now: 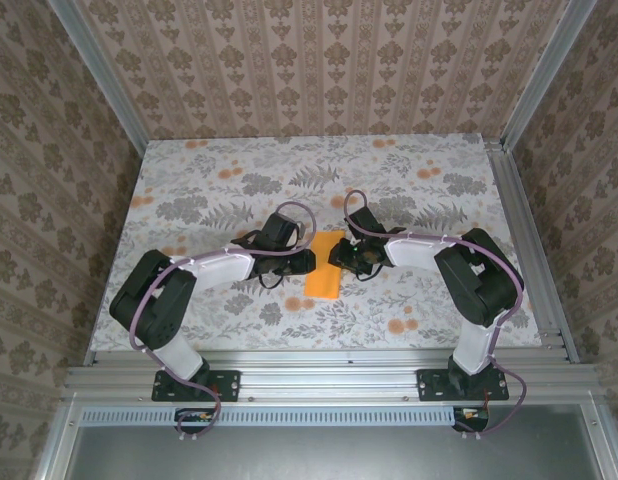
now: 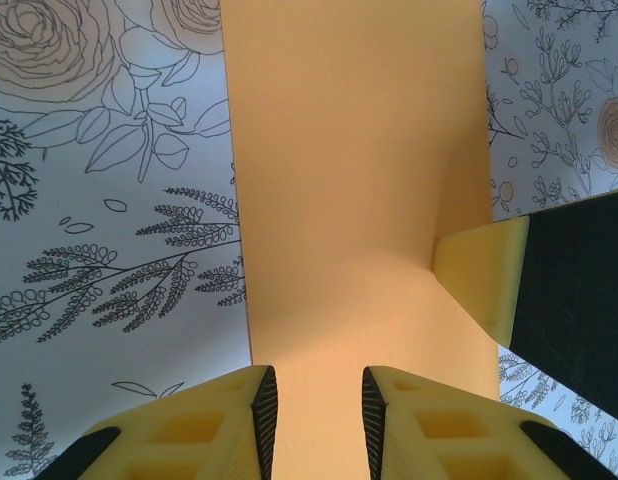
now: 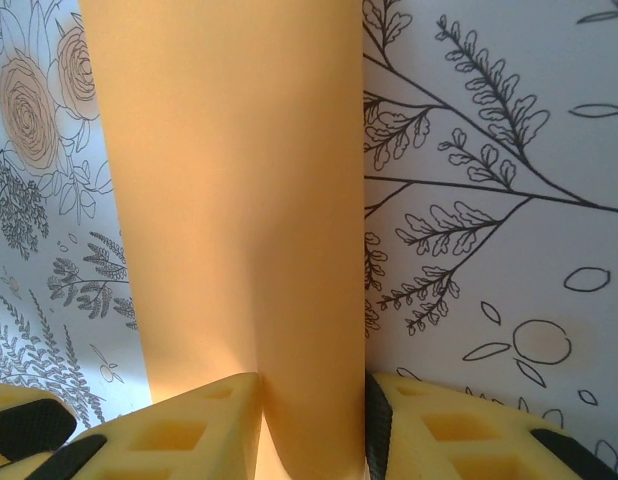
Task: Fold a paper plane with a square sheet of paper (pick it up from the middle)
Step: Hold the square sheet of paper at the center of the table.
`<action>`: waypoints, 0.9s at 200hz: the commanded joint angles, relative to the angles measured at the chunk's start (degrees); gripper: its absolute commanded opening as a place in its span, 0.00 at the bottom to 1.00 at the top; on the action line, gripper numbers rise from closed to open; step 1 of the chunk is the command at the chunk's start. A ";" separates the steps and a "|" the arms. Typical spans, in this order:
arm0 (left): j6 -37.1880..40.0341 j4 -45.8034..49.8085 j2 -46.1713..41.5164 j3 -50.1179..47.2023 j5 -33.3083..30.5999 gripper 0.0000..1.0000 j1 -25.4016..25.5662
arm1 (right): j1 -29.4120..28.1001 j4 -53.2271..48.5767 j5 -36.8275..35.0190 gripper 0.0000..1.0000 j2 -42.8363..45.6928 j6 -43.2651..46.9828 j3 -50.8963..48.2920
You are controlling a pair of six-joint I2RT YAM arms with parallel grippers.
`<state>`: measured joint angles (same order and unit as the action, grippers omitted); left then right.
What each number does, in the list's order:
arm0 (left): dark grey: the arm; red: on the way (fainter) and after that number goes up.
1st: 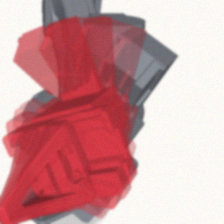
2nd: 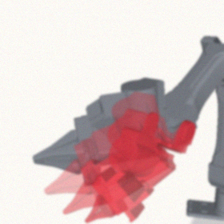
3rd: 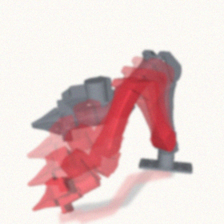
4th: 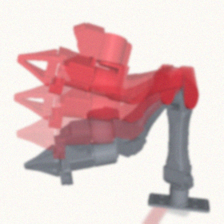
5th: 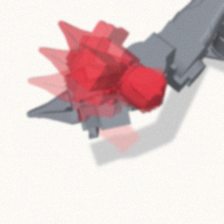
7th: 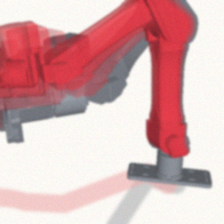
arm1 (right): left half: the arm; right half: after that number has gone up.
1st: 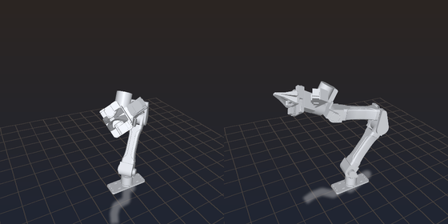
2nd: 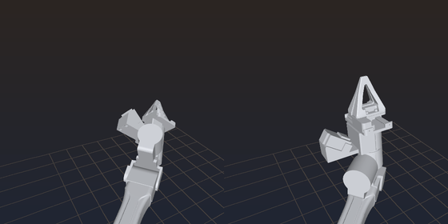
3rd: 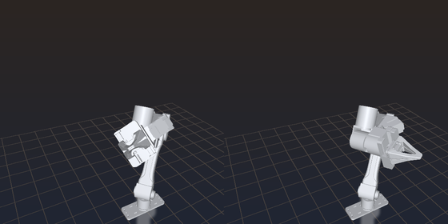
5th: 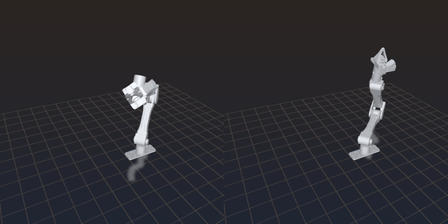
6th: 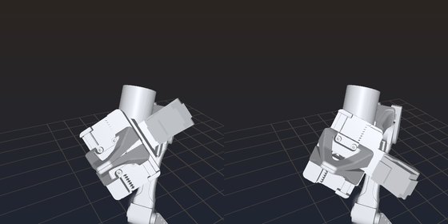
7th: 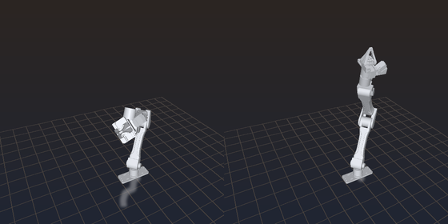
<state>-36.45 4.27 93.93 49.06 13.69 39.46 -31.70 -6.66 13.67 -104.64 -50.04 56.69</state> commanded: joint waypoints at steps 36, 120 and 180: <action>-1.90 -0.92 0.56 0.95 1.67 0.31 0.79 | -0.55 -0.81 -1.89 0.36 -3.46 0.11 -0.41; -3.30 -4.41 3.53 0.02 4.31 0.24 1.55 | -0.64 -0.93 -1.90 0.36 -3.48 0.18 -0.38; -2.71 -4.54 5.69 -0.44 4.46 0.23 1.49 | -0.70 -0.88 -1.80 0.35 -3.64 0.33 -0.35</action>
<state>-38.98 0.32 98.43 49.06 17.30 40.80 -31.77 -6.66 13.65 -104.66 -50.04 56.69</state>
